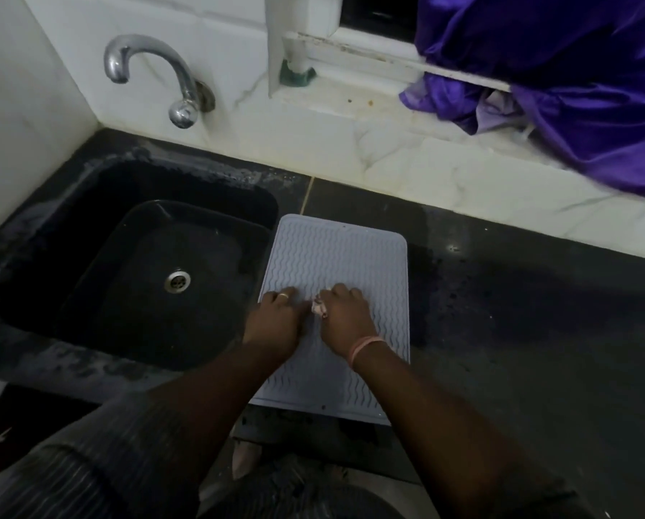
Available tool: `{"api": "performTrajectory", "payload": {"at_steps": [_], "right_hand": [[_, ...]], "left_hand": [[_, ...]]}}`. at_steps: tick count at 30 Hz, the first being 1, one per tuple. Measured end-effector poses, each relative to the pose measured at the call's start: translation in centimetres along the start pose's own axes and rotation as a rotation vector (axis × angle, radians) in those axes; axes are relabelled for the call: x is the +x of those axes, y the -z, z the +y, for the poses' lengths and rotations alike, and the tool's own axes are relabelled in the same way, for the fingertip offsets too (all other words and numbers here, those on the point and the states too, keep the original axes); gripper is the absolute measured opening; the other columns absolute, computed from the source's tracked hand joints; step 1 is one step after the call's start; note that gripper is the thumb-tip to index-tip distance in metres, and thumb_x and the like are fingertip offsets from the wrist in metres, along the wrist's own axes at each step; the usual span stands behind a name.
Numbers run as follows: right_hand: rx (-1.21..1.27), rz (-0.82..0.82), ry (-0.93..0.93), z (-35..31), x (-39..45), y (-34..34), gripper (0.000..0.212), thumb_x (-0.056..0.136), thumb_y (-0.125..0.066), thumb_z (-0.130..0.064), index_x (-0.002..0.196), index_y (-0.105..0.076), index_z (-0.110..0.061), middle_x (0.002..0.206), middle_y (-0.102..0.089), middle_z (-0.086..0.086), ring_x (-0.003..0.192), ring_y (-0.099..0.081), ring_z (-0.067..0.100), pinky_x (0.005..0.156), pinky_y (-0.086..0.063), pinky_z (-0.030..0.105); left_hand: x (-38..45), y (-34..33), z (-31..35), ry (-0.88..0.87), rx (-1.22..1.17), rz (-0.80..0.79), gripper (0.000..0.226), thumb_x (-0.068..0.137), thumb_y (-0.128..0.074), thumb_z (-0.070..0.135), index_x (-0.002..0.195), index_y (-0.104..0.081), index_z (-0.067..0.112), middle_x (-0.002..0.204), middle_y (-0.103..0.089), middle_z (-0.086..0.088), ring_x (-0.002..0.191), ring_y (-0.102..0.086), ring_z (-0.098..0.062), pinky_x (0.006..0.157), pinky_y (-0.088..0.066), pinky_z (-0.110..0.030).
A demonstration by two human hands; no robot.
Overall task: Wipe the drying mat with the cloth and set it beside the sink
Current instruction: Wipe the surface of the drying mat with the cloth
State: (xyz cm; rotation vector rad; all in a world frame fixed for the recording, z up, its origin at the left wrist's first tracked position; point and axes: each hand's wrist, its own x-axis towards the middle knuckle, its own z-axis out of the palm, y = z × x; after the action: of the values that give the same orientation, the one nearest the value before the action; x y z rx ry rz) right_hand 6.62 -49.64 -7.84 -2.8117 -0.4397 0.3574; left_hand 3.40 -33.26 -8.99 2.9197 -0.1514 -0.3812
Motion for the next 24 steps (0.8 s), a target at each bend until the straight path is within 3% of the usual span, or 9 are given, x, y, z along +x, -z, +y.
{"api": "performTrajectory", "payload": {"at_steps": [3,6,14,18,20,22,24], "right_hand": [[-0.068,0.0,0.018,-0.9,-0.7,-0.3,0.038,0.089,-0.063,-0.018,0.127,-0.062,-0.017,0.128,-0.056,0.006,0.119,-0.047,0.032,0.1,-0.039,0.041],[-0.127,-0.066,0.031,-1.5,-1.9,0.0,0.039,0.092,-0.06,-0.019,0.131,-0.06,-0.016,0.131,-0.054,0.007,0.122,-0.045,0.032,0.105,-0.038,0.043],[-0.109,-0.142,0.101,-2.3,-8.7,-1.5,0.043,0.089,-0.062,-0.021,0.131,-0.061,-0.011,0.13,-0.054,0.011,0.12,-0.048,0.036,0.103,-0.044,0.05],[-0.038,-0.132,0.079,-3.0,-11.2,-2.5,0.029,0.076,-0.077,-0.018,0.103,-0.074,-0.008,0.106,-0.064,0.013,0.096,-0.062,0.038,0.081,-0.056,0.046],[0.133,-0.192,0.004,-2.9,-10.8,-1.6,0.015,0.088,-0.068,-0.016,0.097,-0.074,-0.007,0.105,-0.067,0.013,0.096,-0.064,0.034,0.086,-0.055,0.041],[0.406,-0.262,-0.142,-1.9,-9.4,0.4,0.02,0.094,-0.065,-0.019,0.082,-0.074,-0.006,0.088,-0.073,0.011,0.083,-0.07,0.026,0.081,-0.059,0.04],[0.532,-0.157,-0.215,-0.4,-7.2,2.2,0.028,0.094,-0.068,-0.025,0.071,-0.071,-0.008,0.072,-0.07,0.007,0.07,-0.069,0.02,0.072,-0.059,0.038]], "left_hand": [[0.4,0.5,0.3,-0.001,0.067,-0.095,0.055,0.104,-0.047,0.041,0.157,-0.033,0.038,0.168,-0.021,-0.006,0.143,-0.032,-0.035,0.107,-0.045,-0.049],[0.8,1.2,0.6,0.018,0.096,-0.127,0.054,0.102,-0.054,0.039,0.153,-0.034,0.042,0.164,-0.02,-0.007,0.138,-0.035,-0.035,0.101,-0.051,-0.053],[0.7,2.0,1.3,0.101,0.033,-0.18,0.06,0.104,-0.054,0.04,0.158,-0.028,0.035,0.165,-0.016,-0.003,0.142,-0.031,-0.031,0.105,-0.049,-0.051],[0.1,2.4,1.1,0.043,0.123,-0.223,0.07,0.102,-0.058,0.037,0.162,-0.022,0.037,0.169,-0.004,-0.004,0.148,-0.021,-0.033,0.111,-0.044,-0.049],[-0.4,2.0,1.2,0.042,0.101,-0.25,0.074,0.103,-0.055,0.033,0.164,-0.012,0.035,0.171,0.003,-0.004,0.155,-0.008,-0.035,0.118,-0.035,-0.052],[-0.8,1.7,1.6,0.036,0.057,-0.287,0.079,0.104,-0.054,0.024,0.165,-0.005,0.033,0.172,0.011,-0.006,0.158,0.005,-0.036,0.124,-0.023,-0.054],[-0.9,1.4,1.8,0.021,0.013,-0.26,0.081,0.102,-0.055,0.016,0.165,-0.008,0.034,0.172,0.011,-0.007,0.158,0.007,-0.037,0.126,-0.018,-0.053]]}}
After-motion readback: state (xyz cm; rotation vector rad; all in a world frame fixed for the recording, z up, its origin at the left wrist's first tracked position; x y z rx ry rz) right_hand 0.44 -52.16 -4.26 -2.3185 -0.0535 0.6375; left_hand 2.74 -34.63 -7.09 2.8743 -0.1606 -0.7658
